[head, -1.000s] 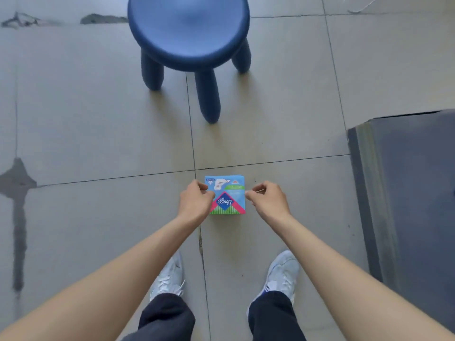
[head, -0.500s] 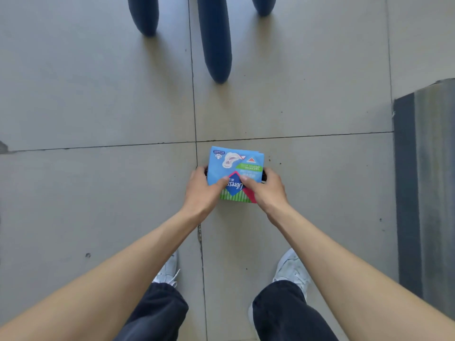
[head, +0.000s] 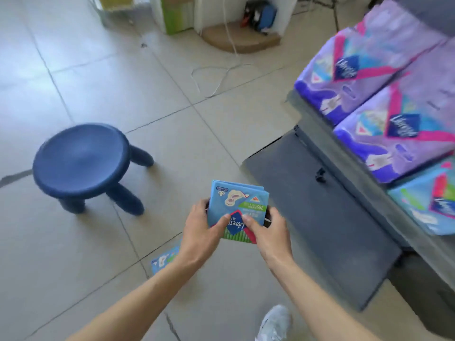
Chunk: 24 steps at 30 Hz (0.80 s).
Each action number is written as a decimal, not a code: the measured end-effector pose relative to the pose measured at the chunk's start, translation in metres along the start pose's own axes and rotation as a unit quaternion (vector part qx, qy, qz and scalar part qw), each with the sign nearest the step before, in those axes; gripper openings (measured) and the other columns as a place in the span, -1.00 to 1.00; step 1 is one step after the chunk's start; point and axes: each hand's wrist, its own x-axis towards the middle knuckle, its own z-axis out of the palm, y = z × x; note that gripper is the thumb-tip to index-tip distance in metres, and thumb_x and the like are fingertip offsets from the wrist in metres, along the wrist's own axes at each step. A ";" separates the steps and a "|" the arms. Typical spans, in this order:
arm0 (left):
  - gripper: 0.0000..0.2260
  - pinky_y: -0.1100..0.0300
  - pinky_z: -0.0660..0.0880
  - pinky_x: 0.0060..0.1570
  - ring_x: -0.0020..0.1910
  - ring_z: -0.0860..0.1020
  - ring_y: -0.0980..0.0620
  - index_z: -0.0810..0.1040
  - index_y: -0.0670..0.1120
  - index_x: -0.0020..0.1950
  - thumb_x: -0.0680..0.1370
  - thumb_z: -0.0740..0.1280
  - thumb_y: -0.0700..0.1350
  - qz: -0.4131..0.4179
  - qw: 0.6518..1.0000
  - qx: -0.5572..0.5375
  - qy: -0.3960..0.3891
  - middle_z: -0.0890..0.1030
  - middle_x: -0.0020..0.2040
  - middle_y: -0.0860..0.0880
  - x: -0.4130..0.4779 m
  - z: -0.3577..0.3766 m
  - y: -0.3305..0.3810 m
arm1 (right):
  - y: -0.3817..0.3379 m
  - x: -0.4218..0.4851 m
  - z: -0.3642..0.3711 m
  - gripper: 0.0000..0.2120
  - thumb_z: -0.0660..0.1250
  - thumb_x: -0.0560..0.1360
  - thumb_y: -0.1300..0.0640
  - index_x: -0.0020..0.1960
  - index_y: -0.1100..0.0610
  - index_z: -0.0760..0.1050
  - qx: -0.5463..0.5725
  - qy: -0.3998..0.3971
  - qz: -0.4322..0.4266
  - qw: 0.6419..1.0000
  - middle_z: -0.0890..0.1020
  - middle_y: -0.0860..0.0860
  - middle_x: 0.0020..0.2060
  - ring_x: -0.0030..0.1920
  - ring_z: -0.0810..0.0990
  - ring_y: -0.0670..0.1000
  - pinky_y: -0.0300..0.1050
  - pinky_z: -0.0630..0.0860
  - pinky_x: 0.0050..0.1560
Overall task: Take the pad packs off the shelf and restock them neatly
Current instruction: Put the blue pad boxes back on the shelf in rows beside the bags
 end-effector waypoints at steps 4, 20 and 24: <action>-0.69 0.17 0.56 -0.01 0.04 0.59 0.06 0.44 -0.02 0.20 0.49 0.41 -0.08 0.073 0.996 0.004 -0.060 0.60 0.11 -0.01 -0.007 0.057 0.094 | -0.039 -0.001 -0.096 -0.75 0.51 0.39 0.08 0.01 0.08 0.53 0.038 0.090 -0.030 0.995 0.68 -0.08 -0.14 -0.12 0.66 -0.09 -0.17 0.60 -0.13; -0.55 0.01 0.56 0.08 0.13 0.54 0.11 0.40 0.06 0.24 0.39 0.40 0.06 0.229 0.942 0.044 -0.241 0.55 0.14 0.09 -0.143 0.348 0.249 | 0.028 -0.070 -0.427 -0.73 0.48 0.43 0.16 0.01 0.22 0.45 0.112 0.309 -0.047 0.943 0.64 -0.10 -0.17 -0.31 0.56 -0.39 -0.54 0.38 -0.38; -0.54 -0.01 0.55 0.07 0.13 0.52 0.07 0.38 0.05 0.26 0.40 0.39 0.06 0.243 0.930 0.065 -0.267 0.50 0.15 0.08 -0.147 0.395 0.256 | 0.052 -0.062 -0.461 -0.68 0.51 0.39 0.12 -0.01 0.23 0.45 0.109 0.347 -0.044 0.931 0.68 -0.05 -0.15 -0.25 0.62 -0.26 -0.41 0.49 -0.30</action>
